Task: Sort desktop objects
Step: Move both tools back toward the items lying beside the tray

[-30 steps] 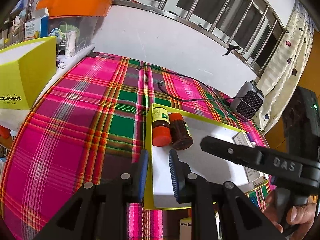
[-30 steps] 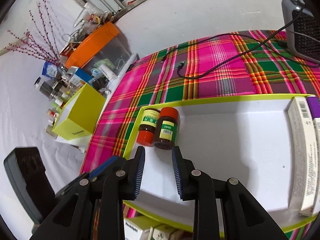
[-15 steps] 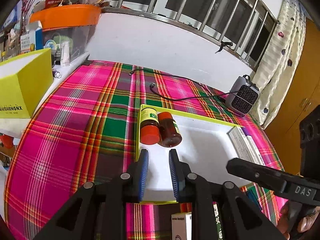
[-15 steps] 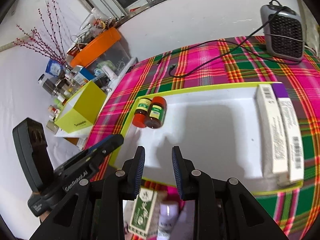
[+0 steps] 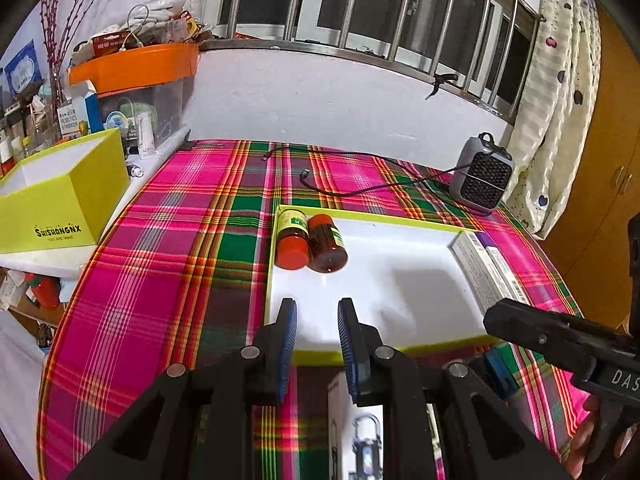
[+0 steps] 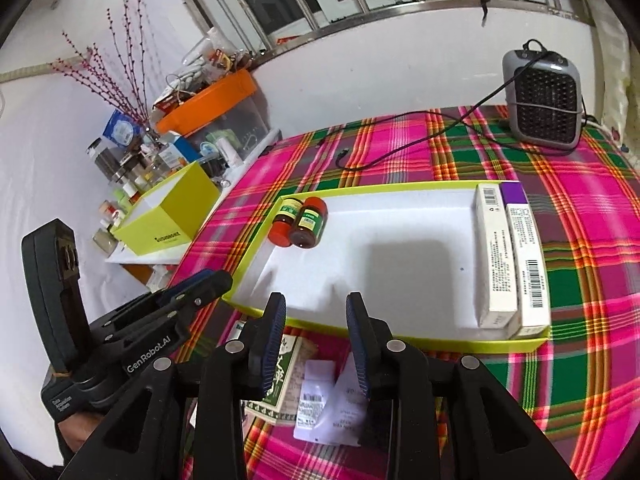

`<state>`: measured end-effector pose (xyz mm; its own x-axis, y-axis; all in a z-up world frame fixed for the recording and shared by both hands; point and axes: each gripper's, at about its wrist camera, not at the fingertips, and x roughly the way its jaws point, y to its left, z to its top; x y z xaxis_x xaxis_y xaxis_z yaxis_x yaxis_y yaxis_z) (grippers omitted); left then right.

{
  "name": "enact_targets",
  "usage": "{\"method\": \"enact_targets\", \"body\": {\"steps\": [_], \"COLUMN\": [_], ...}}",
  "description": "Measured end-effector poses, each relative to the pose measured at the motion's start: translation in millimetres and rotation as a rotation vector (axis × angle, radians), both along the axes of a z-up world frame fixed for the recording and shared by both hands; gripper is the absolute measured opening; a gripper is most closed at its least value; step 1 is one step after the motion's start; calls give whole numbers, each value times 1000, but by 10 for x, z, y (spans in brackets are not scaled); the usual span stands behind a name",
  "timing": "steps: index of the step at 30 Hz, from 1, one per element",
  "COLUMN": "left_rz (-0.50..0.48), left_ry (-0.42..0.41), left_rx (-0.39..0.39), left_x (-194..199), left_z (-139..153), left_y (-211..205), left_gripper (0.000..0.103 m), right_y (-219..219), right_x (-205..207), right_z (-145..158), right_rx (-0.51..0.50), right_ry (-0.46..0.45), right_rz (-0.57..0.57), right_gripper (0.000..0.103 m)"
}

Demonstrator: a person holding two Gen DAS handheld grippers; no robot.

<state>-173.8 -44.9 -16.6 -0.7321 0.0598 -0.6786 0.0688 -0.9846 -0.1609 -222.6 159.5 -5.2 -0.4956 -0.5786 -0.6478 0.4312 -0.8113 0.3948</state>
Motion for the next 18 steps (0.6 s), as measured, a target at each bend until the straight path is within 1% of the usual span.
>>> {"method": "enact_targets", "body": {"steps": [18], "left_rz": [-9], "left_ry": [-2], "left_rx": [-70], "left_x": [235], "left_z": [82], "left_y": [242], "left_gripper": [22], "right_y": [289], "right_x": [270], "right_z": [16], "right_rx": [6], "right_ry": [31], "right_rz": [-34], "right_gripper": [33]}}
